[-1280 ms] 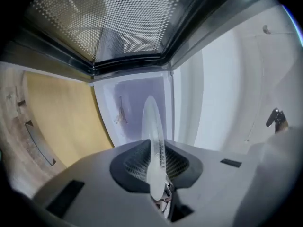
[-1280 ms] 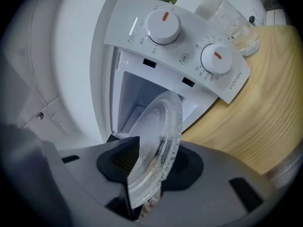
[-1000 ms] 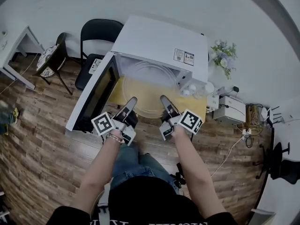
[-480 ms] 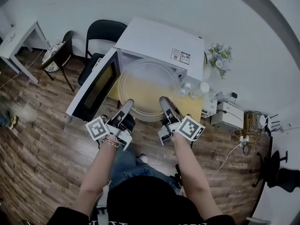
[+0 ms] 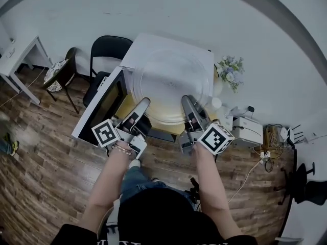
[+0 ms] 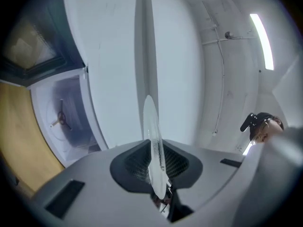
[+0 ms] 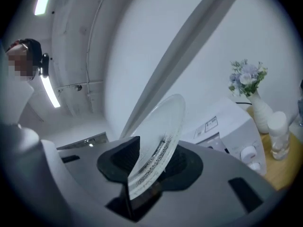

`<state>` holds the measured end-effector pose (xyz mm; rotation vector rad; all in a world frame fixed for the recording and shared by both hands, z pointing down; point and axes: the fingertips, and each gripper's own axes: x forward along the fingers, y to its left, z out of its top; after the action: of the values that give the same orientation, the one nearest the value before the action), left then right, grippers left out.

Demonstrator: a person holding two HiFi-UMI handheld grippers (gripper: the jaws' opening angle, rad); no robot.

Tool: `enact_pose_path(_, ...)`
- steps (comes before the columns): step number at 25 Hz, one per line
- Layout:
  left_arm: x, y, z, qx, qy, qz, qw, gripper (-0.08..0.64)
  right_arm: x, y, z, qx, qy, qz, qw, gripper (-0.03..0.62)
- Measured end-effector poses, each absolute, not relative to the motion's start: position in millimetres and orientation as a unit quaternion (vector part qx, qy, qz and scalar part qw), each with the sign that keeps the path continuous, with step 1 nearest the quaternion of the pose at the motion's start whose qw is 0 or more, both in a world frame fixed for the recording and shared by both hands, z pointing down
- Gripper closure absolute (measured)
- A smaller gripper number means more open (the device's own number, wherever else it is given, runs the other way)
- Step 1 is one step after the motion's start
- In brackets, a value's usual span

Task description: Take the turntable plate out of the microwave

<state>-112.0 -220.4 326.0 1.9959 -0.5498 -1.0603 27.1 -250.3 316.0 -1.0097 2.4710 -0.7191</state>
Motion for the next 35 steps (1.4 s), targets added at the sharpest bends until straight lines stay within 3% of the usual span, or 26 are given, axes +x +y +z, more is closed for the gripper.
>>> enact_pose_path(10,-95.1,-275.8,267.4,0.844,-0.178,-0.380,0.334,0.506,42.1,-286.5,250.3,-0.395,0.881,-0.157,0.210,0.439)
enact_pose_path(22,-89.6,-307.2,208.3,0.921,-0.175,-0.308,0.163,0.476,43.9,-300.6,195.7,-0.412,0.872,-0.035,0.261,0.435)
enact_pose_path(35,-91.7,-308.8,202.9,0.930,-0.207,-0.294,0.081,0.451,38.2,-298.5,190.1,-0.416,0.871,0.018,0.261,0.428)
